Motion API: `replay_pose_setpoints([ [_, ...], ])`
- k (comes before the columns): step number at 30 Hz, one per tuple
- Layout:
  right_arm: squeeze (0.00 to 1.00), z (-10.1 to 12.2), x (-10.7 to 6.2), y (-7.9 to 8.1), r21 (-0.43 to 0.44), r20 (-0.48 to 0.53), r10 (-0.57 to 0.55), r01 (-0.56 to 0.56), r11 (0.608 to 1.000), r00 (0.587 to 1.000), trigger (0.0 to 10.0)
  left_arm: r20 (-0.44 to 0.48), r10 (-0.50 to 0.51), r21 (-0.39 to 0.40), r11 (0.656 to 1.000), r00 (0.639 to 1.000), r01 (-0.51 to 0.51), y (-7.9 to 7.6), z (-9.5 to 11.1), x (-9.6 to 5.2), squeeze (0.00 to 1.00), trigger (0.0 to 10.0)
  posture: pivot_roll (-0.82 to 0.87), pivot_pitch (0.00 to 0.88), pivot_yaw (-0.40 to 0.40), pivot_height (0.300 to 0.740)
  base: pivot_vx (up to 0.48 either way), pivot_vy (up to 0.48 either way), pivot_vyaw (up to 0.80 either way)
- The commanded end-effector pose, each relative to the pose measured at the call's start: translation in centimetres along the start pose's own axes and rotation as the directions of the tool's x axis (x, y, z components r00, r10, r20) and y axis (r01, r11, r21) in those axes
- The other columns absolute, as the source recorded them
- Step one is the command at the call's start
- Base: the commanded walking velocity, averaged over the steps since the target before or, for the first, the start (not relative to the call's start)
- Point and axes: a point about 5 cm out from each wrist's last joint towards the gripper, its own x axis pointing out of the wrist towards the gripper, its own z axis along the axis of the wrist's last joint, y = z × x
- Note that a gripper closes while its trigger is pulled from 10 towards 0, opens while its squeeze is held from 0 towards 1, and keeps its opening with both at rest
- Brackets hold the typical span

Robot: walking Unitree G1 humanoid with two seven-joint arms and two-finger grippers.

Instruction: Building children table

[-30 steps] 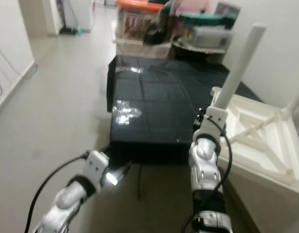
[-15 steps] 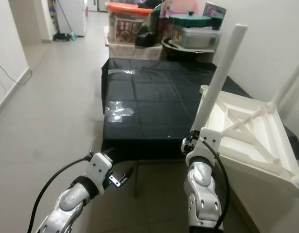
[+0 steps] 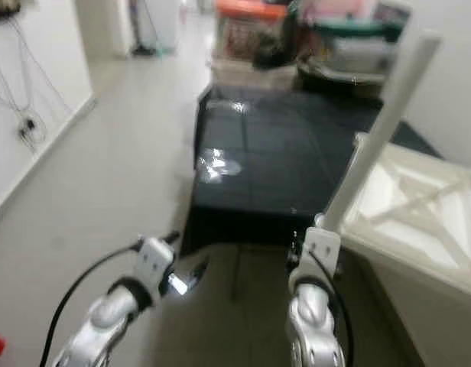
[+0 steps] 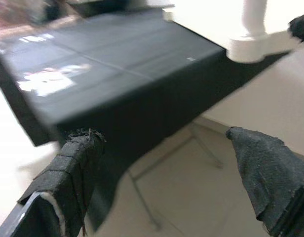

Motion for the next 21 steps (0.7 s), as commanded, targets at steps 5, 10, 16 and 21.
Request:
replay_pose_setpoints([
  [5, 0.00, -1.3, -0.4, -0.8, -0.023, -0.051, 0.007, -0.008, 1.000, 0.999, 10.0, -0.042, -0.002, -0.010, 1.000, 0.999, 0.001, -0.1, -0.5, 0.1, 0.00, 10.0, 0.09, 0.000, -0.096, 0.740, 0.000, -0.446, 0.00],
  [10, 0.00, -1.3, -0.2, -1.3, -0.020, -0.037, 0.025, -0.026, 0.999, 0.999, 10.0, -0.051, -0.002, -0.009, 1.000, 0.999, 0.002, 0.0, -0.6, 0.2, 0.00, 10.0, 0.09, 0.000, -0.095, 0.740, 0.000, -0.454, 0.00],
  [16, 0.00, -0.8, 0.1, -1.3, -0.030, 0.014, 0.114, -0.114, 0.993, 0.993, 10.0, -0.068, 0.002, -0.027, 1.000, 0.998, -0.003, 0.0, -0.8, 0.2, 0.00, 10.0, 0.09, 0.000, -0.095, 0.740, 0.000, -0.306, 0.00],
  [21, 0.00, 1.4, 0.6, -1.7, -0.013, 0.118, 0.181, -0.181, 0.983, 0.976, 10.0, -0.069, 0.005, -0.032, 0.999, 0.998, -0.008, 0.1, -0.8, 0.1, 0.00, 10.0, 0.09, 0.000, -0.096, 0.740, 0.000, 0.000, 0.00],
])
